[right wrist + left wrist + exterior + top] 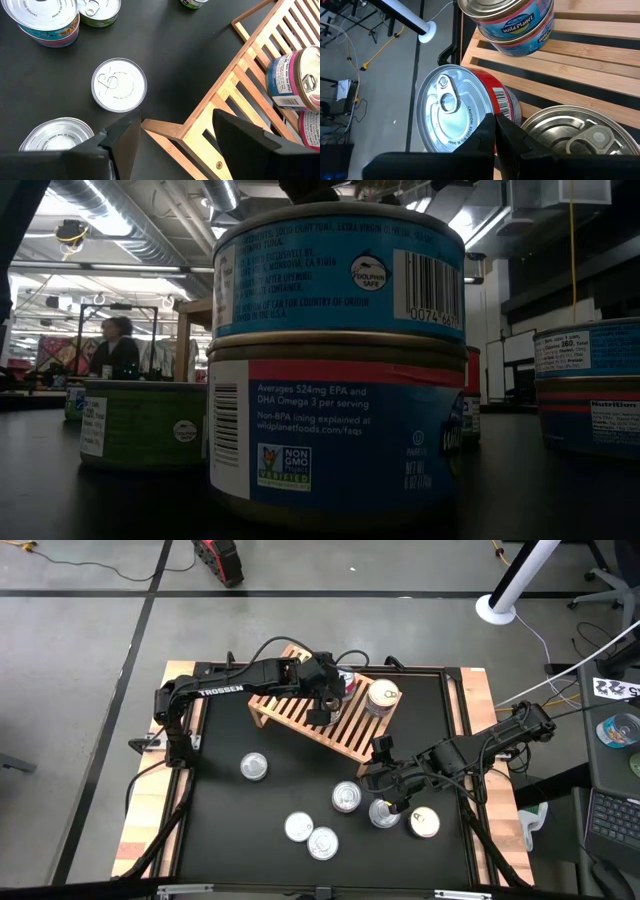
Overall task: Stack canned seafood by type on shelf
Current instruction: Stack the red tuna can on top of the red tuna can on the shelf, then stack the red tuna can on top of the red tuna cans on the shelf
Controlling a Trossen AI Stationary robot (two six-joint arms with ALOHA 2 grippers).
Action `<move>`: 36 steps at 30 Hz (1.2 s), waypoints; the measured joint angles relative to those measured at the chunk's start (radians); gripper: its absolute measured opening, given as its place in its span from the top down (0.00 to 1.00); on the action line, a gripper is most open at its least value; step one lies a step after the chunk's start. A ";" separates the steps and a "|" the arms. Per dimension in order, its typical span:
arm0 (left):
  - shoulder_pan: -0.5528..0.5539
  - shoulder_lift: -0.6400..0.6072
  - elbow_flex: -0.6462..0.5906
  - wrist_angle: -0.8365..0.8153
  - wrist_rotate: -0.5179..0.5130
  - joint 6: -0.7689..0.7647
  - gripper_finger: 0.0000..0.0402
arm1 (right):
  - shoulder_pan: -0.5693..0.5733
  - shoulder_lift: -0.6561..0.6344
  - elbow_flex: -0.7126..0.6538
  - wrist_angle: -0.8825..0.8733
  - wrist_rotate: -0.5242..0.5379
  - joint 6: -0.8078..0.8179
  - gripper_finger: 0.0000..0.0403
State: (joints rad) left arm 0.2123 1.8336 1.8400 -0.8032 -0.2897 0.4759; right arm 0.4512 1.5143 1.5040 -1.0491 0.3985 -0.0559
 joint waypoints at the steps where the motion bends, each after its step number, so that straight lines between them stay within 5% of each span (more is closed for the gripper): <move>1: 0.000 0.000 0.000 0.000 0.000 0.000 1.00 | 0.000 0.000 0.000 0.000 0.000 0.000 0.39; 13: 0.000 0.000 0.000 0.000 0.000 -0.001 0.99 | 0.000 0.000 0.000 0.000 0.000 0.000 0.39; 26: -0.001 0.000 0.000 0.020 -0.001 -0.005 0.83 | 0.000 0.000 0.000 0.000 0.000 0.000 0.39; 36: -0.088 0.000 0.000 0.035 -0.003 -0.059 0.82 | 0.000 0.000 0.000 0.000 -0.055 0.006 0.39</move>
State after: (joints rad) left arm 0.1245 1.8336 1.8400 -0.7680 -0.2923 0.4173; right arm 0.4515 1.5143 1.5040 -1.0489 0.3436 -0.0498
